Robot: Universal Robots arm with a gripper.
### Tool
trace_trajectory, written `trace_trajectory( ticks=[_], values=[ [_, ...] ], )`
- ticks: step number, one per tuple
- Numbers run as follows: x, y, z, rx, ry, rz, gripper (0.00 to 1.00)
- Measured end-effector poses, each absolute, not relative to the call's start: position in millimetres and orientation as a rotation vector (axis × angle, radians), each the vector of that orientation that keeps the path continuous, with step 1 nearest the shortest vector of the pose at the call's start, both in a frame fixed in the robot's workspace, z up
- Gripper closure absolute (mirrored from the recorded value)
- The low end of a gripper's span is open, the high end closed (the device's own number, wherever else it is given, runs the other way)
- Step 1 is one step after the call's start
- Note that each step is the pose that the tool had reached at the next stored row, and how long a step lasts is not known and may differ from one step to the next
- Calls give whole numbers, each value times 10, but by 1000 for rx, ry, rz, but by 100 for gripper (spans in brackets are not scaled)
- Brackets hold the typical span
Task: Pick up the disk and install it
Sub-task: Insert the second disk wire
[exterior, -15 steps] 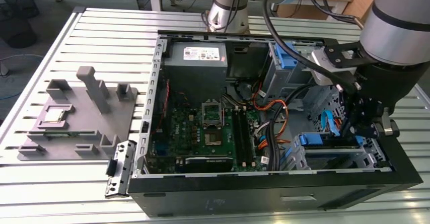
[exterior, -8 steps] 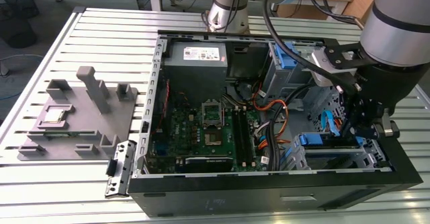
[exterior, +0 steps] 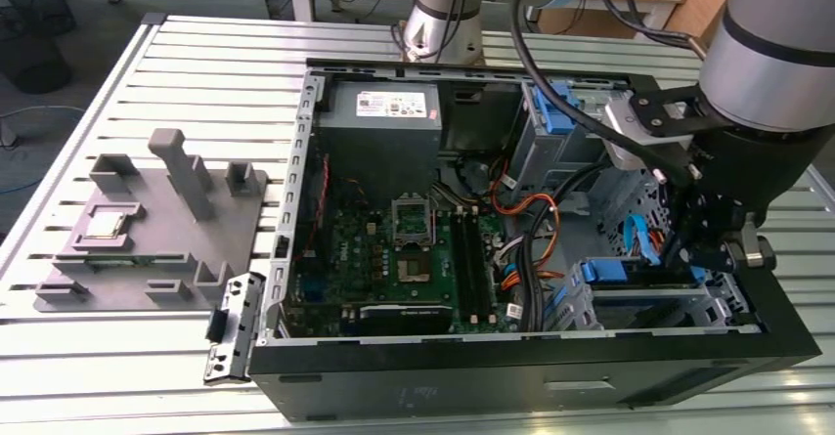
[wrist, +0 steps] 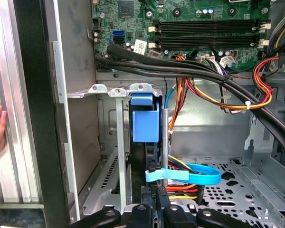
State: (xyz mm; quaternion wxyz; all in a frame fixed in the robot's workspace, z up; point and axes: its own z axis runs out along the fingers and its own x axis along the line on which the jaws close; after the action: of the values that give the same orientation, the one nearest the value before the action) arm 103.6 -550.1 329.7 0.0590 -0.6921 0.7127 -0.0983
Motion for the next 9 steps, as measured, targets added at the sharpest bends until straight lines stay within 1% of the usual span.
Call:
trace_trajectory(
  ticks=[9],
  values=[
    [1036,-5504,3268,-2096,2158,-297,84]
  ],
)
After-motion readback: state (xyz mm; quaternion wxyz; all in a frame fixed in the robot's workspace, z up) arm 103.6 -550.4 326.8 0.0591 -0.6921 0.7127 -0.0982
